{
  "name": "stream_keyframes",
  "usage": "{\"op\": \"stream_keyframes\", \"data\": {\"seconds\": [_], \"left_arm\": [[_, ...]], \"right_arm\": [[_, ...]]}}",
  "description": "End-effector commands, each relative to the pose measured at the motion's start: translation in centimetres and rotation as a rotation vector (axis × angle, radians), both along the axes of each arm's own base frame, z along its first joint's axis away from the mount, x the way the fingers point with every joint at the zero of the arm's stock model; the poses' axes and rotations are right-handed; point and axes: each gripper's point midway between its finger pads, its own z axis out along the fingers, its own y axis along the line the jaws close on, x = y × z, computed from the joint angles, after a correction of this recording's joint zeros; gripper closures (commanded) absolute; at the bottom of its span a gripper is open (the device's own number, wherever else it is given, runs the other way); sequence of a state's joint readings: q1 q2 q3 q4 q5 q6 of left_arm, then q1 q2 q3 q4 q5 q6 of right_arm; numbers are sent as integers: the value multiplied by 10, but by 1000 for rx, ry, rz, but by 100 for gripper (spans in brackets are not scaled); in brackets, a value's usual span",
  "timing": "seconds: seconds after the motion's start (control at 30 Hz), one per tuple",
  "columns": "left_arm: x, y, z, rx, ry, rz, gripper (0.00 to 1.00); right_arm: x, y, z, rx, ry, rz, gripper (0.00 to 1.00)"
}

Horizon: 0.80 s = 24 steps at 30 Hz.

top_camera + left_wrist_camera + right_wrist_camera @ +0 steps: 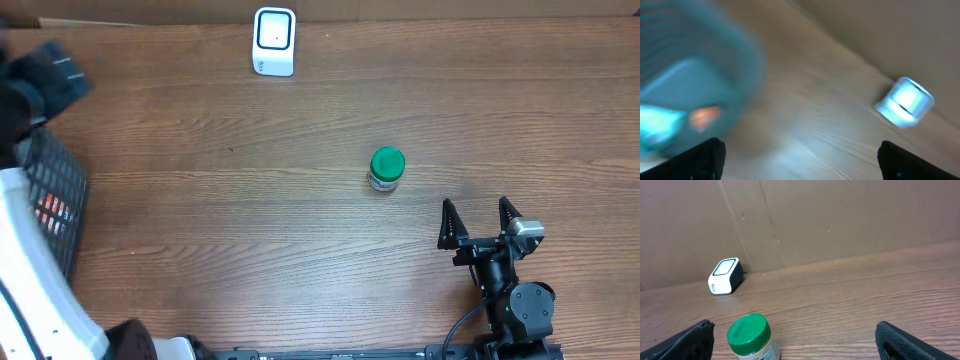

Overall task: Scan the item barcode
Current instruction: 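Move the left gripper back into the basket and grasp the orange package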

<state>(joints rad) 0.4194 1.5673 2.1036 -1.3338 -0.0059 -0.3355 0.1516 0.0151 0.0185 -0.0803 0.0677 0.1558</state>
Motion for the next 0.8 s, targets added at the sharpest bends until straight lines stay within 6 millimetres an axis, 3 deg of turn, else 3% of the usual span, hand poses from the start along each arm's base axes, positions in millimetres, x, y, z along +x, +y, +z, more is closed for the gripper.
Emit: {"op": "stream_keyframes", "data": {"seconds": [0.0, 0.13, 0.27, 0.47, 0.77], "left_arm": [[-35, 62, -9, -28, 28, 204, 3], [-68, 118, -37, -78, 95, 371, 5], [-73, 142, -84, -181, 153, 380, 9], [-61, 156, -160, -257, 246, 340, 9], [-52, 155, -267, -343, 351, 242, 13]], "right_arm": [[0, 0, -4, -5, 3, -1, 0], [0, 0, -4, -5, 3, -1, 0], [0, 0, -4, -5, 3, -1, 0], [0, 0, -4, -5, 3, -1, 0], [0, 0, -3, -4, 3, -1, 0]]}}
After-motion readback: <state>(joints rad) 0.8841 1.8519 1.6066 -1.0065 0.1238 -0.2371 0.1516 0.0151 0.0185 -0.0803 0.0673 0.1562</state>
